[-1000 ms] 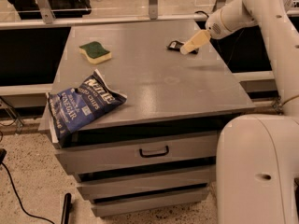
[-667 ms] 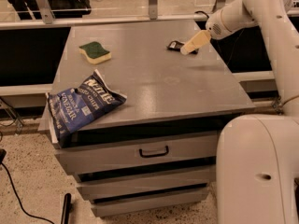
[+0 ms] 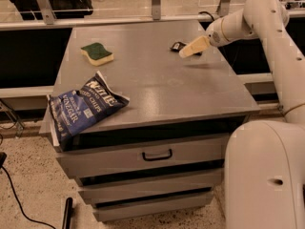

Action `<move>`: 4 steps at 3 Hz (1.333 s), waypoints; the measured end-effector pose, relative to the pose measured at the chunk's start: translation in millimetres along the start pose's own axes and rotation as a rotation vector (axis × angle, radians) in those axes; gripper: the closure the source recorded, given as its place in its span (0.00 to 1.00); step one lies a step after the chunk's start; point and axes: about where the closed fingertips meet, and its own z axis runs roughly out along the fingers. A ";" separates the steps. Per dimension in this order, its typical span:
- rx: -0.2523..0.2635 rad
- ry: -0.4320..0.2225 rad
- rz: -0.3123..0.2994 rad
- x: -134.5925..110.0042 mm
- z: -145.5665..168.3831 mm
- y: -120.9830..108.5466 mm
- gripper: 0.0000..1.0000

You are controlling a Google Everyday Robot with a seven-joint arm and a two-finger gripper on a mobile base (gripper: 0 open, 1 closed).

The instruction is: Pick rxbar chocolate

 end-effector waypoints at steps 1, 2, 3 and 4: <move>0.002 -0.043 0.024 9.6 14.7 -2.7 0.00; 0.010 -0.051 0.051 26.3 28.8 -4.8 0.18; 0.009 -0.069 0.055 31.8 34.5 -4.6 0.41; 0.009 -0.070 0.055 27.7 31.5 -5.2 0.64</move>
Offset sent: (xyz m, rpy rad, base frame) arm 0.0073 -0.0067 -0.0591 0.0864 -0.0155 -0.0667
